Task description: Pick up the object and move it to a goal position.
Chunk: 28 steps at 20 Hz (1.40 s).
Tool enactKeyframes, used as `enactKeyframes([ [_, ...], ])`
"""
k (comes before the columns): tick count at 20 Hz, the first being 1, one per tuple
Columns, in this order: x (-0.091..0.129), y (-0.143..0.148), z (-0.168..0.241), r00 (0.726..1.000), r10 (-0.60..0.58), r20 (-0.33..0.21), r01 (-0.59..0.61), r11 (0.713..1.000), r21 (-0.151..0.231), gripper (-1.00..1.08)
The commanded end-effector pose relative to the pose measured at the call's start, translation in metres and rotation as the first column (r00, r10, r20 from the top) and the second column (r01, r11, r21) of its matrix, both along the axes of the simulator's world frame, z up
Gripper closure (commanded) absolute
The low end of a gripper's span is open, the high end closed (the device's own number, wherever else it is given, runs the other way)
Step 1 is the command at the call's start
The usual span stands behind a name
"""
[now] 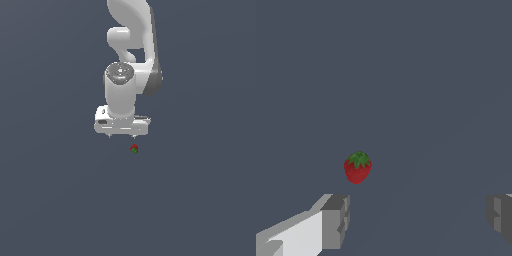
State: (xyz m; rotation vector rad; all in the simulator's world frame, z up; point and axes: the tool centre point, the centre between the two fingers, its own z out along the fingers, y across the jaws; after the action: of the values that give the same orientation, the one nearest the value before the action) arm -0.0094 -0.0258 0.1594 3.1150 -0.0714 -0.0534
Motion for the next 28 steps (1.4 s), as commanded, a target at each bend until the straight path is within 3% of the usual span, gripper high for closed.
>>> enactKeyframes([
  [1, 0.000, 0.000, 0.000, 1.000, 0.000, 0.000, 0.000, 1.000, 0.000, -0.92],
  [16, 0.000, 0.007, 0.000, 1.000, -0.001, -0.015, 0.001, 1.000, -0.007, -0.92],
  [28, -0.002, 0.021, -0.020, 0.987, -0.159, -0.002, 0.159, 0.987, 0.000, -0.92],
])
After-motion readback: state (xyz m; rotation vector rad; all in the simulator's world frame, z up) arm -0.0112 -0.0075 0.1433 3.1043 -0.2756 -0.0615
